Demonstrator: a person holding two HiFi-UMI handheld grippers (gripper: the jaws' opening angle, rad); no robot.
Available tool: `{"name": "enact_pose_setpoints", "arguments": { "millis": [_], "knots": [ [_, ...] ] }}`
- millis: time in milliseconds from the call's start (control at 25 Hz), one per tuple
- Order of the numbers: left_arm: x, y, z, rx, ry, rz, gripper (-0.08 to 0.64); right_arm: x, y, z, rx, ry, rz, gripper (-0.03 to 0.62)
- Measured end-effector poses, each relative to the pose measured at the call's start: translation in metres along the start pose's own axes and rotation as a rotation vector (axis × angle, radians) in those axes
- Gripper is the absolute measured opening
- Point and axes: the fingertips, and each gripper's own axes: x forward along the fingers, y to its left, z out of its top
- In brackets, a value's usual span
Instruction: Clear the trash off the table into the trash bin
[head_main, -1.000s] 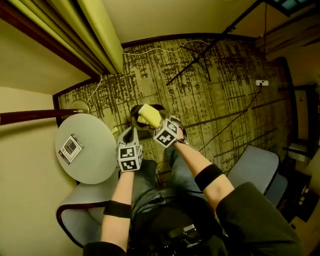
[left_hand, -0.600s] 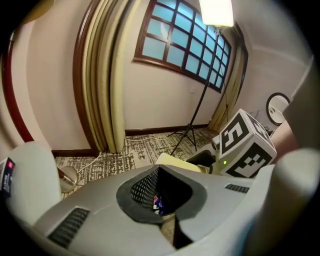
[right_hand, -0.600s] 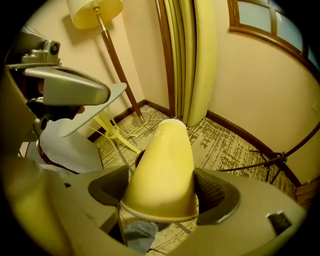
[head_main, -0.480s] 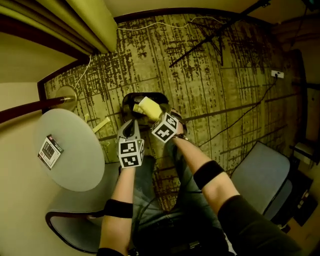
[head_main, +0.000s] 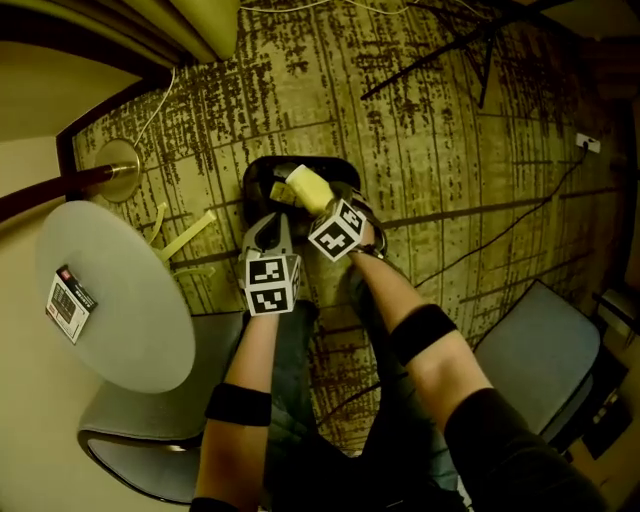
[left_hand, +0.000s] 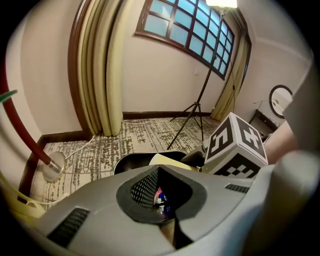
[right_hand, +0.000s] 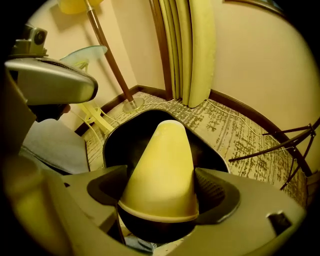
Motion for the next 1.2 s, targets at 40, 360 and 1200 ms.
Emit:
{"name": "enact_pose_setpoints", "arguments": {
  "millis": [40,360,1200],
  "knots": [
    [0.004,0.000,-0.003,-0.003,0.006,-0.004,0.000,0.006,-0.001,-0.002,0.003,0.001,0.000,0.448],
    [0.010,-0.001,-0.016,-0.015,0.023,-0.025,0.000,0.023,-0.008,-0.011,0.005,-0.010,-0.024,0.468],
    [-0.179,-0.035,0.121,-0.065,-0.061,0.000,0.000,-0.241,0.009,0.102,0.018,-0.177,-0.159,0.053]
  ]
}}
